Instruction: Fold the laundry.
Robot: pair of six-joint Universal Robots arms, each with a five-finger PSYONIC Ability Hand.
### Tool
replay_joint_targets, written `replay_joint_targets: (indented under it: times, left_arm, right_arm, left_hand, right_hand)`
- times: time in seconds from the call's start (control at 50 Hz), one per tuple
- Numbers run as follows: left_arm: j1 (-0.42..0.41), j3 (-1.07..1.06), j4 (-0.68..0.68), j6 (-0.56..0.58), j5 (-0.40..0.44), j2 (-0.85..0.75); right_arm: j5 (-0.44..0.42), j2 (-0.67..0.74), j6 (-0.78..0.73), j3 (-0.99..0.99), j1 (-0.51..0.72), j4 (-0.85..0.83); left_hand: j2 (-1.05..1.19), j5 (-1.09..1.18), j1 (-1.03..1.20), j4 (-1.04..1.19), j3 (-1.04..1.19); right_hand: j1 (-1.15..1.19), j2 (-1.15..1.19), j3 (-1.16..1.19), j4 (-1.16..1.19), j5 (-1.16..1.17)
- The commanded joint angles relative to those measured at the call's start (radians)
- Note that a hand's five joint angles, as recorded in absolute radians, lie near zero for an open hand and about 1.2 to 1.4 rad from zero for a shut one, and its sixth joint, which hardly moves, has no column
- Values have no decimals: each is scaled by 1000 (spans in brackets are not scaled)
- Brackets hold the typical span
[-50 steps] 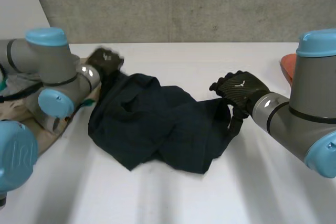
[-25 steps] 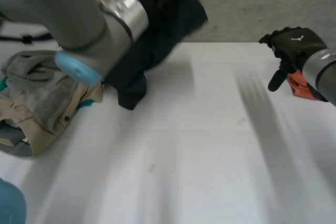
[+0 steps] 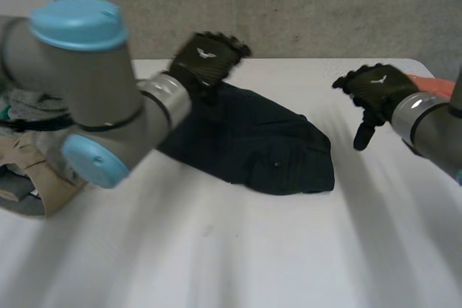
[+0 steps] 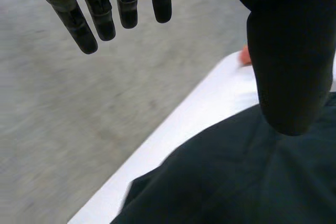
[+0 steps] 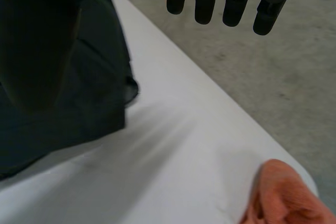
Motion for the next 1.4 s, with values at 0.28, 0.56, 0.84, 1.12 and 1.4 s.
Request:
replay_joint_targets:
  times: [0.28,0.56,0.84,1.12,1.4]
  left_arm:
    - [187,-104,-43,125,23,-153]
    - [159,153,-275,180,29,-343]
    - [104,95,-499,148,10,-228]
    - [85,-157,-488,254,78,8]
    - [131,41,-393,136,-43,-122]
  right_arm:
    - [69,155,104,141,169,-117]
    - [154,289,124,78,188,-272]
    - [53,62,-122,244,153,-190]
    - [-80,-6,-292,233,68,-31]
    - [-61,63,-44,49,28,68]
  left_hand:
    - [90,70,102,94,84]
    - [127,107,139,132,122]
    - [1196,1176,1208,1201,1191]
    - [275,255,287,279,269]
    - [245,225,257,250,240]
  right_hand:
    - [218,235,231,233,220]
    - [706,723,719,721,709]
    - [1178,1195,1191,1193,1181]
    - [303,320,316,318,306]
    - [174,191,187,189,176]
